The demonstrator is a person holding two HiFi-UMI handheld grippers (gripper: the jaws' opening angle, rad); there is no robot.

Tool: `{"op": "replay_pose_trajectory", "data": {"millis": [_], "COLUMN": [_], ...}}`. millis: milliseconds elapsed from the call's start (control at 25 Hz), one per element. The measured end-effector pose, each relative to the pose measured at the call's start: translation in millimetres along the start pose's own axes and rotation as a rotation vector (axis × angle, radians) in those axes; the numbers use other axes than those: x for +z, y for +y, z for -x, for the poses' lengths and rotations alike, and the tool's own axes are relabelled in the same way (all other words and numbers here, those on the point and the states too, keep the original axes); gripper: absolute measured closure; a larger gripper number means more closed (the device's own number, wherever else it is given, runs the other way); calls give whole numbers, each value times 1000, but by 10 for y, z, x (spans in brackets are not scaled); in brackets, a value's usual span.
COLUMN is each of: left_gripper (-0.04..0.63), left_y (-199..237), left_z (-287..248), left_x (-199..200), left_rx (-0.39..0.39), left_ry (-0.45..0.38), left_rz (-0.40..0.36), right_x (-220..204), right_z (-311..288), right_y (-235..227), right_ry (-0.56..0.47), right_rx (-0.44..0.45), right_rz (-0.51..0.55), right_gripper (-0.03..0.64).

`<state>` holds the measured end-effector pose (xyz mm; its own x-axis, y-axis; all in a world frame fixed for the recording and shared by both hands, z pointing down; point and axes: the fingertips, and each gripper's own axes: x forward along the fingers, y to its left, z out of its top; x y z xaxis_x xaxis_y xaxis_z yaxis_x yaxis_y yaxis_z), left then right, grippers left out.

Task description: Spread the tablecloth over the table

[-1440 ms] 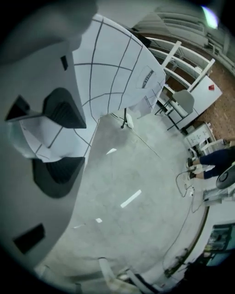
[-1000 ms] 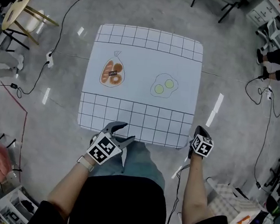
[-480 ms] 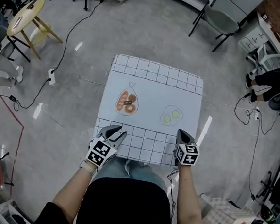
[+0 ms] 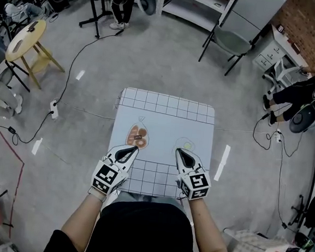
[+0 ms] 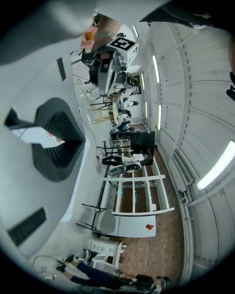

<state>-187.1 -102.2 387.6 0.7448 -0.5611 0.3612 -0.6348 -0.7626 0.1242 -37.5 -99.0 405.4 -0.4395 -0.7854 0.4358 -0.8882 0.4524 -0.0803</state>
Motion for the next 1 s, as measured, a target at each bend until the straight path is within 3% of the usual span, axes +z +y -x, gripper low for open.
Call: {"op": "replay_pose_trajectory", "data": {"millis": [520,680,1000], "left_gripper": [581,583,583], "left_y": [-232,-225,-120], "left_z": [-90,-71,43], "left_x": [1447,1652,1742], "left_rx": [-33,-32,-3], "left_ry": [-240,-272,-304], "left_rz": [-93,-125,-109], "right_x": [1217,1442,1768], "right_z": [333,403,452], "right_y": [26,1,149], "right_ry": [-232,-278,-357], "right_rx": [57,54,72], "right_rz": [107,112,163], "right_gripper": [607,607,609]}}
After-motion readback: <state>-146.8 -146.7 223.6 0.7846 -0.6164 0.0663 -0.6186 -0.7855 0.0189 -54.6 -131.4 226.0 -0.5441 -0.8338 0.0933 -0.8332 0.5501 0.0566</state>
